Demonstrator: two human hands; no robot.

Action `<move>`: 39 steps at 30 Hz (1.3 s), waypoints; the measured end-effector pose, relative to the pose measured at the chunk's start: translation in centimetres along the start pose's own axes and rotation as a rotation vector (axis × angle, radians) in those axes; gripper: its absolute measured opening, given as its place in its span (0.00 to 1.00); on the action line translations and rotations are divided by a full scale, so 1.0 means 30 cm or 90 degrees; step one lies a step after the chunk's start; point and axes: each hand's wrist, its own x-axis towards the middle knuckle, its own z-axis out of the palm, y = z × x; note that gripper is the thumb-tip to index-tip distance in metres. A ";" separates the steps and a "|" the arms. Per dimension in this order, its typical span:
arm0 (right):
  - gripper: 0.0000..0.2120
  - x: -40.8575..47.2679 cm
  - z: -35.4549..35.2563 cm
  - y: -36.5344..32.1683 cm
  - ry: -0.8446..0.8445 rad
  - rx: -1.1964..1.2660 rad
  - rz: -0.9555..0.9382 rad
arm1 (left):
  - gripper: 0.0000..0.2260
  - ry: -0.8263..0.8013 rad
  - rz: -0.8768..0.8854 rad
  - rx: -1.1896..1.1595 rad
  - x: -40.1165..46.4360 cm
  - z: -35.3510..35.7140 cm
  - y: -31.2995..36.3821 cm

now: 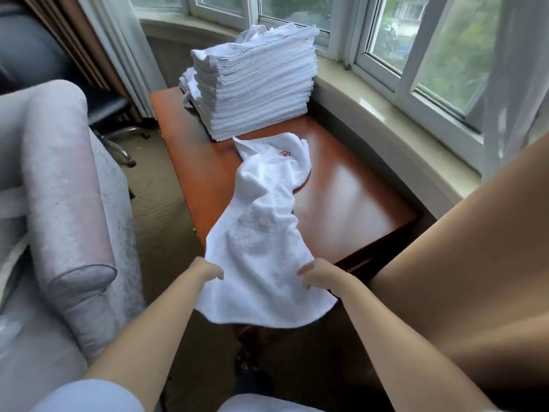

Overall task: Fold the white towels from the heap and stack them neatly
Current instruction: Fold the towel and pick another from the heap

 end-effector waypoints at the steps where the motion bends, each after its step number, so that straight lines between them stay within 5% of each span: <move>1: 0.18 0.030 0.005 -0.004 0.066 0.089 -0.027 | 0.30 0.039 0.048 0.030 0.016 0.002 0.025; 4: 0.19 0.130 -0.015 -0.047 0.266 0.216 -0.057 | 0.21 0.130 0.158 0.054 0.081 0.003 0.126; 8: 0.19 0.278 -0.054 -0.114 0.335 0.337 -0.012 | 0.19 0.109 0.225 0.005 0.200 -0.032 0.279; 11: 0.19 0.388 -0.059 -0.140 0.357 0.419 0.064 | 0.23 0.017 0.172 -0.106 0.289 -0.054 0.361; 15: 0.10 0.456 -0.070 -0.235 0.186 0.425 0.071 | 0.25 -0.069 0.106 -0.185 0.391 -0.067 0.428; 18: 0.16 0.405 -0.073 -0.292 -0.017 0.526 0.039 | 0.24 -0.142 0.090 -0.217 0.453 -0.075 0.471; 21: 0.22 0.374 -0.052 -0.274 -0.079 0.692 -0.091 | 0.19 -0.171 0.081 -0.197 0.484 -0.082 0.513; 25: 0.15 0.426 -0.129 -0.331 0.021 0.783 0.062 | 0.24 -0.087 0.131 -0.071 0.494 -0.074 0.523; 28: 0.21 0.443 -0.181 -0.306 0.146 0.820 0.087 | 0.09 -0.085 0.138 -0.011 0.479 -0.058 0.514; 31: 0.22 0.401 -0.221 -0.278 0.280 0.801 0.090 | 0.04 -0.114 0.028 -0.259 0.445 -0.073 0.516; 34: 0.21 0.362 -0.273 -0.261 0.434 0.920 0.022 | 0.15 -0.021 0.011 -0.568 0.427 -0.119 0.531; 39: 0.17 0.294 -0.319 -0.189 0.565 1.127 0.006 | 0.22 0.225 0.037 -0.572 0.349 -0.154 0.495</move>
